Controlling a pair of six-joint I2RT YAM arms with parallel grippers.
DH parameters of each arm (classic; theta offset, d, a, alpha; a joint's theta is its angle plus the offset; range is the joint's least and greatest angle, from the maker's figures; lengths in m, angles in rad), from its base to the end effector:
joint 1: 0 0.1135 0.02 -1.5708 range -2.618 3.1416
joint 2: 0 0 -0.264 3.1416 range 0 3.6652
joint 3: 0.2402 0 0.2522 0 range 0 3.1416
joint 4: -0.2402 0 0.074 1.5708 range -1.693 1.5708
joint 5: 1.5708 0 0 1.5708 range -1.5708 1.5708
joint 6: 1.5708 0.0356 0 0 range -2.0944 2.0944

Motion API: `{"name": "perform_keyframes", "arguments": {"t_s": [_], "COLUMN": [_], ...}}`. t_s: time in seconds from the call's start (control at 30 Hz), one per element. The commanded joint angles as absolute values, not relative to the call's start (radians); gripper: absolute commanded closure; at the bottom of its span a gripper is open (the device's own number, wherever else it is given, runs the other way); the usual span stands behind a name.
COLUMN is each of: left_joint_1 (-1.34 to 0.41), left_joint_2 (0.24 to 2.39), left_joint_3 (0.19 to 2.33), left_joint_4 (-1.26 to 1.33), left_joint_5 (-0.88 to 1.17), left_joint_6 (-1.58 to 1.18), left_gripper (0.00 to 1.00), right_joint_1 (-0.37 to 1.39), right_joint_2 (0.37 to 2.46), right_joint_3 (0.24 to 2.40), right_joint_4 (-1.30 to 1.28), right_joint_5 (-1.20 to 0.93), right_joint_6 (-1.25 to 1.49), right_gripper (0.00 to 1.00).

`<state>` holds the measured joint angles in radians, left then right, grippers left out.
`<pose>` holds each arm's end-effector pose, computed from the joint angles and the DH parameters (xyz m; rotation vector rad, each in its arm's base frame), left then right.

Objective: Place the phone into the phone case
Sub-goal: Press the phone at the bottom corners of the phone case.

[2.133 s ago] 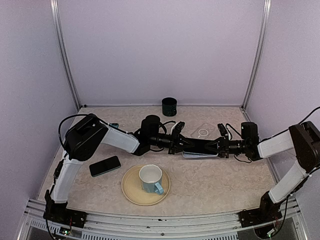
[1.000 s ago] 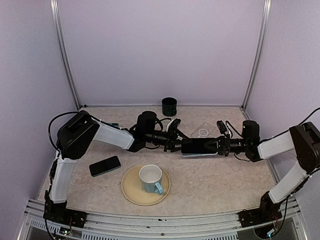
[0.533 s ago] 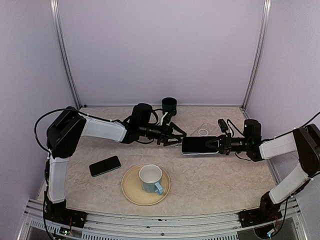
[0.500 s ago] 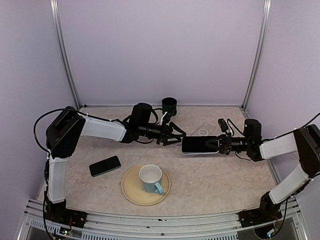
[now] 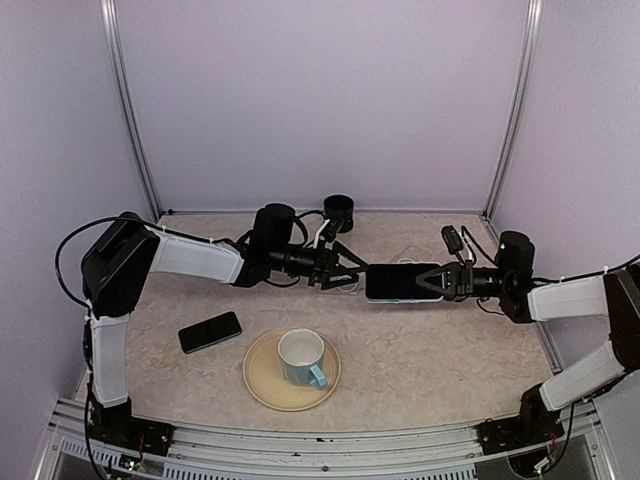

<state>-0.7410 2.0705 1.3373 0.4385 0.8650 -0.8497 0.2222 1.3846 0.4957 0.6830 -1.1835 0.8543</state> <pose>0.3223 -0.3316 0.1977 0.6064 2.1453 -1.7985 0.2441 0.0889 0.2027 -0.3697 1.9876 1.7631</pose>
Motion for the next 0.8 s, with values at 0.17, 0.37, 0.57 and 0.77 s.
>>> {"name": "perform_keyframes", "arguments": {"t_s": [0.17, 0.37, 0.57, 0.77], "left_joint_1": [-0.770, -0.786, -0.805, -0.810], "left_joint_2": [2.027, 2.029, 2.022, 2.014], "left_joint_3": [1.295, 1.262, 1.245, 1.219], "left_joint_4": [0.668, 0.827, 0.857, 0.886], "left_joint_5": [0.999, 1.042, 1.059, 1.056], "left_joint_6": [-0.924, -1.016, -1.019, -1.031], "left_gripper": [0.29, 0.33, 0.49, 0.65], "right_joint_1": [0.274, 0.319, 0.330, 0.332], "right_joint_2": [1.347, 1.322, 1.311, 1.319], "right_joint_3": [0.517, 0.550, 0.571, 0.568], "right_joint_4": [0.747, 0.648, 0.566, 0.557], "right_joint_5": [-1.247, -1.237, -1.214, -1.204], "right_joint_6": [0.791, 0.697, 0.640, 0.632], "right_gripper": [1.00, 1.00, 1.00, 1.00]}}
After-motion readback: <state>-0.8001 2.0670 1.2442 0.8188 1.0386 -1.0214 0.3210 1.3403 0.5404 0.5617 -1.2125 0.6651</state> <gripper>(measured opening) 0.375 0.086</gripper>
